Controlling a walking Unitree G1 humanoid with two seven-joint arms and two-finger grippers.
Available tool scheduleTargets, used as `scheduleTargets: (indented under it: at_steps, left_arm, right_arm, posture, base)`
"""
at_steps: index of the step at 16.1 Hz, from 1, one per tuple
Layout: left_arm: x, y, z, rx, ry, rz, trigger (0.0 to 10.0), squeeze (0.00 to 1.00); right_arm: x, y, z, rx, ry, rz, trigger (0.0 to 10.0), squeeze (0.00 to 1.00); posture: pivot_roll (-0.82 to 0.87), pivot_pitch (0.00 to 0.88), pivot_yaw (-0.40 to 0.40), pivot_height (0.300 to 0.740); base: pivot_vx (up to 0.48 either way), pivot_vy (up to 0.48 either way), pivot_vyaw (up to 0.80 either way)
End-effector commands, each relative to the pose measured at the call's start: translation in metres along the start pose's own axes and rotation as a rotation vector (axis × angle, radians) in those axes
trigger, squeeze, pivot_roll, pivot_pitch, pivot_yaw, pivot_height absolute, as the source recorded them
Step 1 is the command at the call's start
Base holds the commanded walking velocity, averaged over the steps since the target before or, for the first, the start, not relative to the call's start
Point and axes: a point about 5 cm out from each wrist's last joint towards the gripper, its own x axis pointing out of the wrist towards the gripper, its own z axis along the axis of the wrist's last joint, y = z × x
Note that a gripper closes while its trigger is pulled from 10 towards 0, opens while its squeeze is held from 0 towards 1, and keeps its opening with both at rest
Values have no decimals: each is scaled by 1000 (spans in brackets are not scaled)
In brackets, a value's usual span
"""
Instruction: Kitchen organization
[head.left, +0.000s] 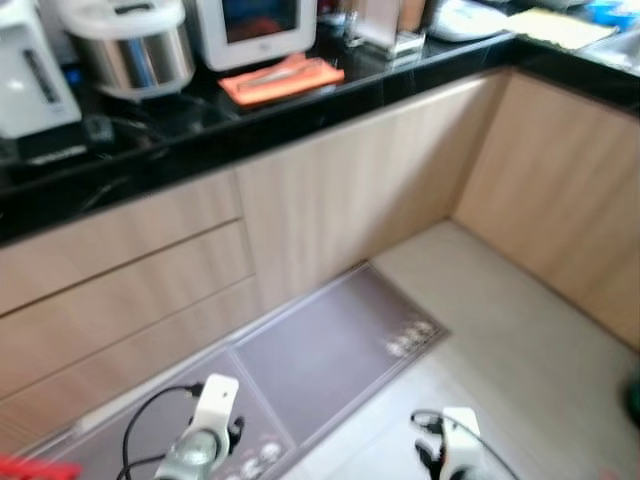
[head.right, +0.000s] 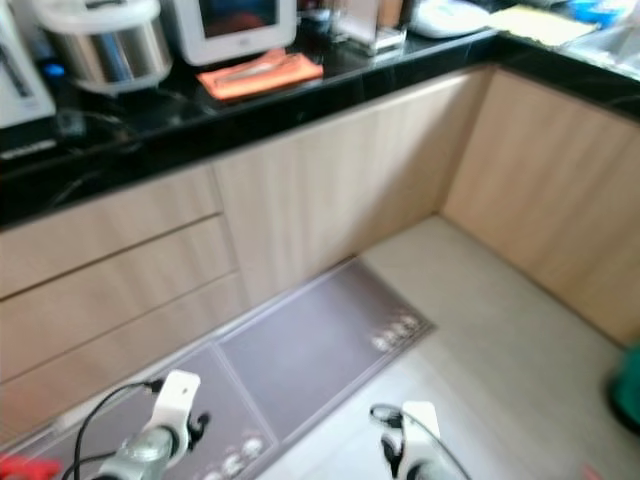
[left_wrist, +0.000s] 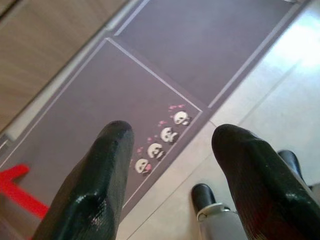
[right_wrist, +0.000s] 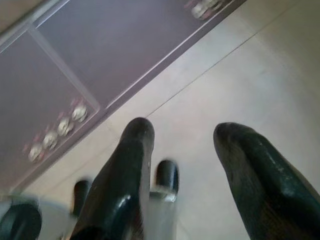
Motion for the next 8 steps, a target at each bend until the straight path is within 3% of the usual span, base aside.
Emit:
scheduleTargets:
  at_steps: [1,8]
  left_arm:
    - [-3,6,-12,15,40,7,10000,0]
    - [-3,4,-13,43,52,-4,10000,0]
  right_arm:
    - [0,6,-4,11,12,14,10000,0]
    - [0,7,-5,7,16,18,10000,0]
  posture:
    - [36,0,28,740]
    - [31,0,30,740]
  base:
    - [0,0,-769]
    - [0,0,-769]
